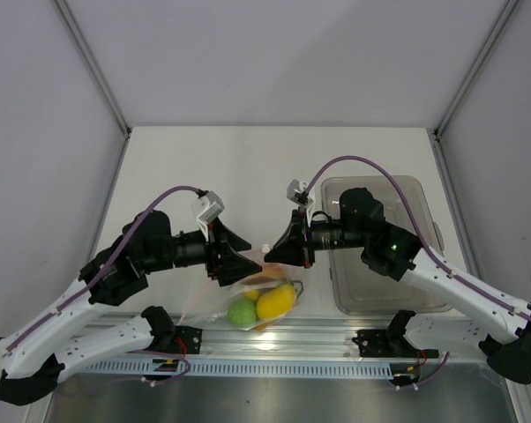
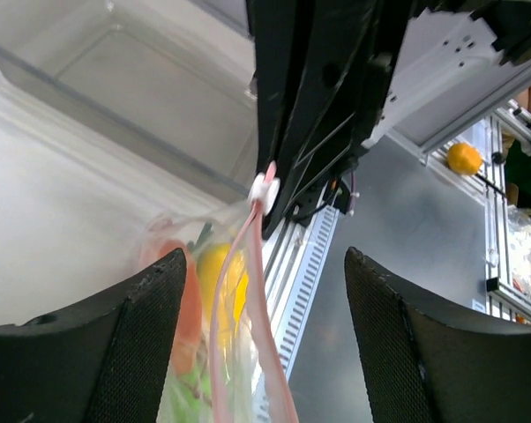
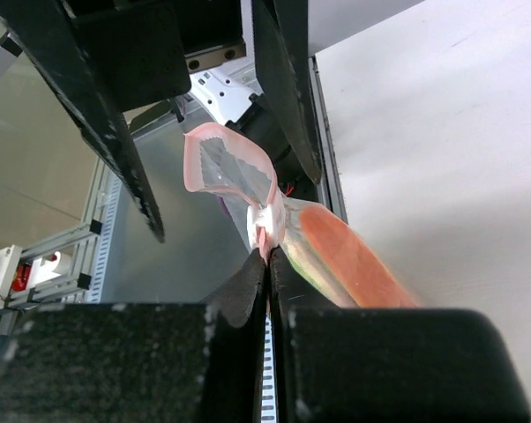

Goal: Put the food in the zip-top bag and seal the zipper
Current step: Zip the zipper food storage bag at the center of the board.

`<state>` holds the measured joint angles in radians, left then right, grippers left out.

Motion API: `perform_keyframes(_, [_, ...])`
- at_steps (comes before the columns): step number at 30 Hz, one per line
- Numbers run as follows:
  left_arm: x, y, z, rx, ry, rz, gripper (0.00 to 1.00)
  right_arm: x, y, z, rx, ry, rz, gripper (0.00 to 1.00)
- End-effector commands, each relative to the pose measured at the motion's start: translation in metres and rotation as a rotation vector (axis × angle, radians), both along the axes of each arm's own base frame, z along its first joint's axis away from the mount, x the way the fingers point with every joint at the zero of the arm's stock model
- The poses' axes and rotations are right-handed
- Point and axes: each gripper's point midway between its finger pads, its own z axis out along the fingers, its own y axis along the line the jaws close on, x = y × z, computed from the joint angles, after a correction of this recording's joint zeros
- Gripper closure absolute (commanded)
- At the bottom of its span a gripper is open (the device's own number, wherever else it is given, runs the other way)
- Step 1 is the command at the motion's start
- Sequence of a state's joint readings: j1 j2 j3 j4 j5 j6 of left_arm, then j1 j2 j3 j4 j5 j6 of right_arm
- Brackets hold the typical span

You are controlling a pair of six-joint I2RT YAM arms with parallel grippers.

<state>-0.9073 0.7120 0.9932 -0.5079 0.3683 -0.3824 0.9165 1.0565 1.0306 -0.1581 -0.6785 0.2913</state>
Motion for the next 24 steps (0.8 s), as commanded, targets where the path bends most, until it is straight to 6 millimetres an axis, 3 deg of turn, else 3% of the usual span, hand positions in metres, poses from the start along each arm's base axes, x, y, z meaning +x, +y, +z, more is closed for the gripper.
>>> perform_keyframes(1, [0.006, -0.008, 0.043, -0.111, -0.117, -0.01, 0.27, -0.003, 0.003, 0.024, 0.06, -0.006, 0.011, 1.0])
perform_keyframes(3, [0.005, -0.013, 0.048, -0.128, -0.131, -0.035, 0.29, -0.005, 0.003, 0.027, 0.068, 0.002, 0.019, 1.0])
perform_keyframes(7, [0.005, -0.024, 0.048, -0.135, -0.124, -0.082, 0.45, -0.009, 0.002, 0.031, 0.071, 0.006, 0.032, 1.0])
perform_keyframes(15, [0.006, -0.032, 0.044, -0.124, -0.085, -0.116, 0.61, -0.014, 0.0, 0.036, 0.088, 0.001, 0.049, 1.0])
perform_keyframes(24, [0.003, -0.029, 0.042, -0.129, -0.071, -0.118, 1.0, -0.008, 0.002, 0.033, 0.083, 0.022, 0.015, 1.0])
